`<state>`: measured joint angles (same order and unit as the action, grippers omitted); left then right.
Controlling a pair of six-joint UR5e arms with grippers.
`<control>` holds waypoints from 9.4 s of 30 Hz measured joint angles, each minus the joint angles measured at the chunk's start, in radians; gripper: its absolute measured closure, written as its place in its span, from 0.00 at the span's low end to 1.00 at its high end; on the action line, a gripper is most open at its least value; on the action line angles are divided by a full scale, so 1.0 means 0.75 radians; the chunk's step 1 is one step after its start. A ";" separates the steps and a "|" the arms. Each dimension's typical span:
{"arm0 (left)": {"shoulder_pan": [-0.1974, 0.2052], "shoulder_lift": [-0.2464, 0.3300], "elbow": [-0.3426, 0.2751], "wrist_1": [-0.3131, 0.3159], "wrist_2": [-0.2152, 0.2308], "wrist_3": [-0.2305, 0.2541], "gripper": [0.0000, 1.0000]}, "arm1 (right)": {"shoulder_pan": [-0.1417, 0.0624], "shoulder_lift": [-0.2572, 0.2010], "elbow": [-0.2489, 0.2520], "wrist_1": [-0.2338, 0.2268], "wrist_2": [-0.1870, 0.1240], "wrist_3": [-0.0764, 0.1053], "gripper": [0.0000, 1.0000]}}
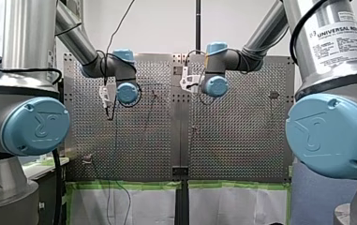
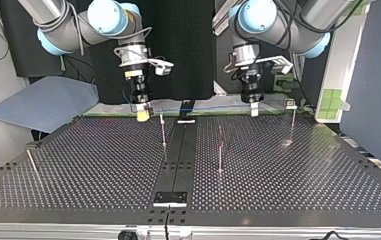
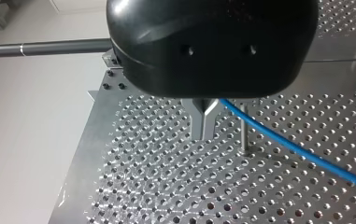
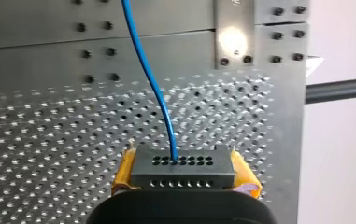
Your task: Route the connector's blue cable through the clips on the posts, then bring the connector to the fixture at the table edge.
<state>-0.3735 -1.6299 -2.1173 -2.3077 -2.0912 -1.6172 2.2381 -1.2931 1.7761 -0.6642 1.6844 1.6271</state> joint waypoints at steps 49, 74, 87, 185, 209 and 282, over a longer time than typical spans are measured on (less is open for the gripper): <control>0.135 -0.208 0.203 -0.074 0.263 0.001 1.00 | -0.122 0.162 -0.090 0.009 -0.123 0.049 1.00; 0.157 -0.277 0.245 -0.075 0.313 -0.039 1.00 | -0.143 0.170 -0.090 0.002 -0.140 0.058 1.00; 0.177 -0.279 0.287 -0.078 0.357 -0.041 1.00 | -0.162 0.174 -0.090 -0.008 -0.154 0.058 1.00; 0.267 -0.503 0.596 -0.245 0.441 -0.109 0.57 | -0.230 0.443 -0.500 0.145 -0.256 0.077 1.00; 0.265 -0.492 0.588 -0.429 0.405 -0.107 0.00 | -0.230 0.445 -0.500 0.154 -0.256 0.072 1.00; 0.119 -0.065 0.114 -0.287 0.567 -0.264 0.00 | -0.230 0.447 -0.500 0.173 -0.265 0.068 1.00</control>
<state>-0.2840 -1.6788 -2.0317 -2.5228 -1.6660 -1.8151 2.0655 -0.9582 1.4011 -0.5348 1.4858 1.6783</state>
